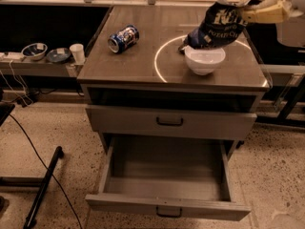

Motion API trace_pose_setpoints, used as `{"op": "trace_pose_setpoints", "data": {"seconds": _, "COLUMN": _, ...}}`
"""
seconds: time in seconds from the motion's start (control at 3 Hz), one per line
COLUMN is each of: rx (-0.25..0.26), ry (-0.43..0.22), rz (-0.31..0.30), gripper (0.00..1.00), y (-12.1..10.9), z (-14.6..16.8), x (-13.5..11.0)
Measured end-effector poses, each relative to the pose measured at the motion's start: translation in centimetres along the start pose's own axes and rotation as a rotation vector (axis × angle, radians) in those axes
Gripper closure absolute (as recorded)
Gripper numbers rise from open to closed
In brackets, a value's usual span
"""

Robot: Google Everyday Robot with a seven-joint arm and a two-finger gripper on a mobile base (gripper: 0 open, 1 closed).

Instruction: Pick blue chip bag from middle drawer and place on counter

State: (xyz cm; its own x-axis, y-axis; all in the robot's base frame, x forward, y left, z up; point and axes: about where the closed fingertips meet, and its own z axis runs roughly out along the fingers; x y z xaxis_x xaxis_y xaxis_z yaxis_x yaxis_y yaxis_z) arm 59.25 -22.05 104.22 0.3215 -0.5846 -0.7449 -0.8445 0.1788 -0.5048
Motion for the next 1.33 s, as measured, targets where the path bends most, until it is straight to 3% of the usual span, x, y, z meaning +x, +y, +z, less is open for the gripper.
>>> {"op": "trace_pose_setpoints", "data": {"seconds": 0.33, "rx": 0.139, "ry": -0.046, "rz": 0.12, "gripper": 1.0, "y": -4.2, "z": 1.7, "x": 0.6}}
{"op": "trace_pose_setpoints", "data": {"seconds": 0.67, "rx": 0.265, "ry": -0.088, "rz": 0.175, "gripper": 1.0, "y": -7.3, "z": 3.4, "x": 2.1}}
{"op": "trace_pose_setpoints", "data": {"seconds": 1.0, "rx": 0.376, "ry": -0.117, "rz": 0.186, "gripper": 1.0, "y": -9.8, "z": 4.3, "x": 3.1}}
{"op": "trace_pose_setpoints", "data": {"seconds": 1.33, "rx": 0.406, "ry": -0.121, "rz": 0.187, "gripper": 1.0, "y": -10.6, "z": 4.3, "x": 3.1}}
